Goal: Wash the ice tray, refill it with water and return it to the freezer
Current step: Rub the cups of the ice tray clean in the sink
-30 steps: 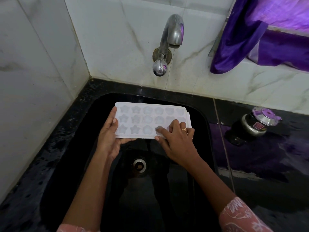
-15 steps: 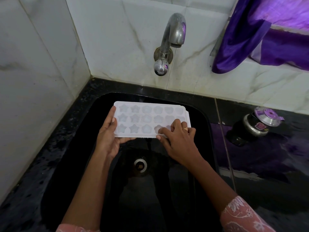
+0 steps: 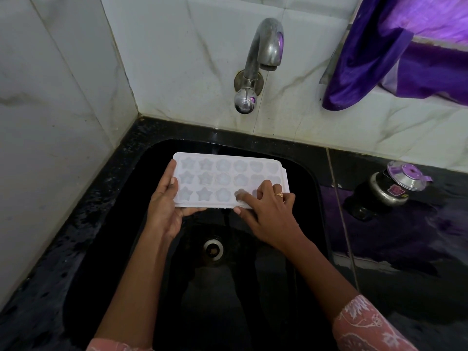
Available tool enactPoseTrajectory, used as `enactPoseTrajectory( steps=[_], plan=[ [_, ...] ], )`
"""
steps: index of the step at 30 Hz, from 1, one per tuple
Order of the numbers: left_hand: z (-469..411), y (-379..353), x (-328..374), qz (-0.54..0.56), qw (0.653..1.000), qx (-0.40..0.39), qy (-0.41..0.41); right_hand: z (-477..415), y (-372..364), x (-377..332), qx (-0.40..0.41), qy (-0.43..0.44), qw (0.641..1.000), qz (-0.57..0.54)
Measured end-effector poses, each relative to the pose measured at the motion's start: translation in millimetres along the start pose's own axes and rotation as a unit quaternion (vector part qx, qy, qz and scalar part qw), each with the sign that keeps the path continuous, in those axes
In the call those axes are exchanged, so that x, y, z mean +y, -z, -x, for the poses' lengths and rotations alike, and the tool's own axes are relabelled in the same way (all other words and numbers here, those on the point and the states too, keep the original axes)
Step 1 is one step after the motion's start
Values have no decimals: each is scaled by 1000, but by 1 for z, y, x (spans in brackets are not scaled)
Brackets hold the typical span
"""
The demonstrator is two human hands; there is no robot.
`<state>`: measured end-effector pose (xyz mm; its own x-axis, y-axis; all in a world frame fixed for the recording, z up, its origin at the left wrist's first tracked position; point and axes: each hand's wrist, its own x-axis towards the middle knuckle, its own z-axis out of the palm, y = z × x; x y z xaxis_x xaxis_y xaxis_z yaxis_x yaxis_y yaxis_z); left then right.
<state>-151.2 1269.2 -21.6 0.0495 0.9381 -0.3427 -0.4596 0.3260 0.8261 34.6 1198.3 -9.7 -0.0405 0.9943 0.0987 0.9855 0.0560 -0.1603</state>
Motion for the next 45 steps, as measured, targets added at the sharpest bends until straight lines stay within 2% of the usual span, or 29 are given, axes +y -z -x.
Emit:
enactPoseTrajectory(
  steps=[10,16,20,29,45],
  plan=[
    [1,-1,-1,4,1000,-1,5,2,5,2,-16,-7,1000,-2],
    [1,-2,-2,5,1000,-7,1,0,5,-10,41,2,999,-21],
    [1,-3,-4,5,1000,-15,-1,-6,3,-19,15,37,999,-12],
    [0,1,-6,5,1000,-8,7,-13,-5,-20,-13,47,999,-24],
    [0,0,-4,8,1000,-11,6,-12,-4,-22,-12,34,999,-13]
  ],
)
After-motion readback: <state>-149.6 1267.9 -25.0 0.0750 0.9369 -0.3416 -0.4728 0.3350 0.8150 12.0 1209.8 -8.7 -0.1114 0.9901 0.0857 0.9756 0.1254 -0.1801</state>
